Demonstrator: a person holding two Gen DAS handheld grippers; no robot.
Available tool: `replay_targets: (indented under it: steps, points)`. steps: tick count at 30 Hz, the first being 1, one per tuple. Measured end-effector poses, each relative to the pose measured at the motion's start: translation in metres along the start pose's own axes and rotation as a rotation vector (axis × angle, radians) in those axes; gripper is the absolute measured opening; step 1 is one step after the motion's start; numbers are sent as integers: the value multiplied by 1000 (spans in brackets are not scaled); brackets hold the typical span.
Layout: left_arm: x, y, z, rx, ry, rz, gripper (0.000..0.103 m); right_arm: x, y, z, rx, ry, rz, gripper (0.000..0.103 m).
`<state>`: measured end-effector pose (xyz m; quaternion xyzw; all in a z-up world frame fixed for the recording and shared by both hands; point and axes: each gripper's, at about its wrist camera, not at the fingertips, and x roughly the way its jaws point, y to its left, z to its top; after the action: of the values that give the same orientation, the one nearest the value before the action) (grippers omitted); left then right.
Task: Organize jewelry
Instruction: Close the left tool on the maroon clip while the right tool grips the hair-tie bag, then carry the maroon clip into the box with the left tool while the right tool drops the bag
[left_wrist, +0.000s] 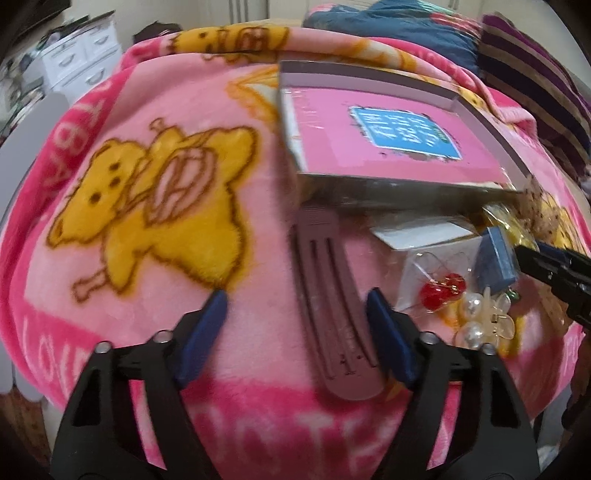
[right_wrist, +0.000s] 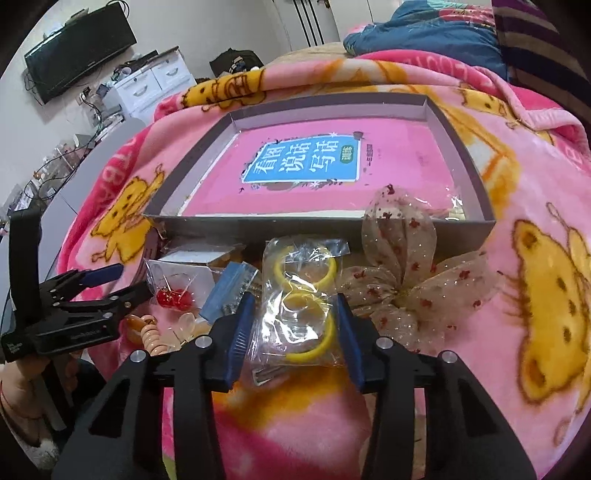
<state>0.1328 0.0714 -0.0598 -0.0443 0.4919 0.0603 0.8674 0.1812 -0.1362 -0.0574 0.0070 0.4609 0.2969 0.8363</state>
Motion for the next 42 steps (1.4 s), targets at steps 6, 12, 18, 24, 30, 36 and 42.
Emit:
replay_targets:
  steps: [6, 12, 18, 24, 30, 36, 42]
  points:
    - [0, -3, -3, 32, -2, -80, 32, -10, -7, -3, 37, -33, 37, 42]
    - [-3, 0, -7, 47, -3, -99, 25, -23, -12, -5, 51, -68, 49, 42]
    - [-19, 8, -12, 17, -37, -120, 25, -36, -19, -8, 69, -99, 61, 42]
    - [-40, 14, -9, -15, -94, -130, 25, -50, -24, -9, 81, -124, 72, 42]
    - [-51, 17, 11, -33, -136, -137, 25, -66, -21, -2, 72, -165, 78, 42]
    - [-58, 11, 42, -37, -182, -161, 25, -76, -23, 18, 53, -202, 61, 42]
    - [-50, -5, 68, -53, -194, -210, 25, -79, -30, 42, 39, -231, 26, 42]
